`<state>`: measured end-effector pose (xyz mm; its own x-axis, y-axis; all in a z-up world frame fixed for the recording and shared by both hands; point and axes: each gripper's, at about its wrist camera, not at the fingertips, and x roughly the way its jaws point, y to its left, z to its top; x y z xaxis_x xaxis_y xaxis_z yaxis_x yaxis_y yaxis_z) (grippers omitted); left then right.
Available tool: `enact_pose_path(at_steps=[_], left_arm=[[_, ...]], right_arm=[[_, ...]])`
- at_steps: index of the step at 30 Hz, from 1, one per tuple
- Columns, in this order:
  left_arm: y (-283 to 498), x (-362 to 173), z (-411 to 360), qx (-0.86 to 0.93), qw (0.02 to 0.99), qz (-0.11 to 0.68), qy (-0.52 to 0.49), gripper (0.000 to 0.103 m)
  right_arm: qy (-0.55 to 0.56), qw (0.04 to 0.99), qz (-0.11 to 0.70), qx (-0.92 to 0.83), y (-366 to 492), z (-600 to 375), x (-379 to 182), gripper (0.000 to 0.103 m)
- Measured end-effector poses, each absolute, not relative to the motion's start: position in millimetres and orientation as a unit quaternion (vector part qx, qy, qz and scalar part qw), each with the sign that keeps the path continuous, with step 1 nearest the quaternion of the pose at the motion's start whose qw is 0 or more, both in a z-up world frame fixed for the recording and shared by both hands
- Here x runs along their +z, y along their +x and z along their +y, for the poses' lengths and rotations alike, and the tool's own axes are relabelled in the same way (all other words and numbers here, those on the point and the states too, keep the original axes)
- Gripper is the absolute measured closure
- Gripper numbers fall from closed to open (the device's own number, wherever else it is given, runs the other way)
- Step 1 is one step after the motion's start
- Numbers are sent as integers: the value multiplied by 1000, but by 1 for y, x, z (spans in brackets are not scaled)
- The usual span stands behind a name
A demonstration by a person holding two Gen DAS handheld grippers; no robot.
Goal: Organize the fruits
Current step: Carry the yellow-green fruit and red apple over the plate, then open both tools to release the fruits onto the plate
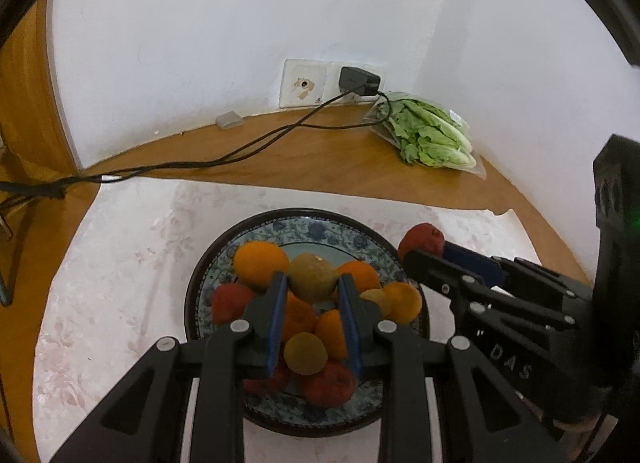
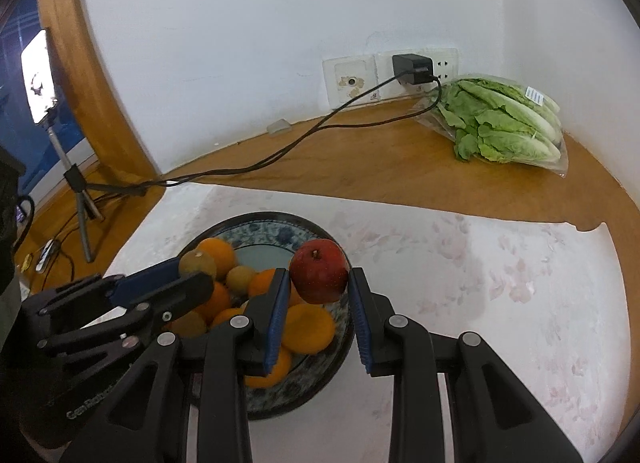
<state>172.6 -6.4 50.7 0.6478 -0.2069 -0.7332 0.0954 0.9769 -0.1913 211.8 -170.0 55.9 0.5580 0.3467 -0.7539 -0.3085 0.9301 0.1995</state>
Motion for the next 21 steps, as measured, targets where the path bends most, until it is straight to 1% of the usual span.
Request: enact_pose_path(at_steps=[10,17,21], left_arm=[[178,42,-7,-83,905,413,-67,76],[177,42,-6,-87,905,412,-66,76],[174,45,-3,-87,905,411,-67,74]], right_arm=[[14,876,446,185,227,-169,38,72],[11,873,447,193,226,-166,36,72],[12,876,440,195,221,-165,41,67]])
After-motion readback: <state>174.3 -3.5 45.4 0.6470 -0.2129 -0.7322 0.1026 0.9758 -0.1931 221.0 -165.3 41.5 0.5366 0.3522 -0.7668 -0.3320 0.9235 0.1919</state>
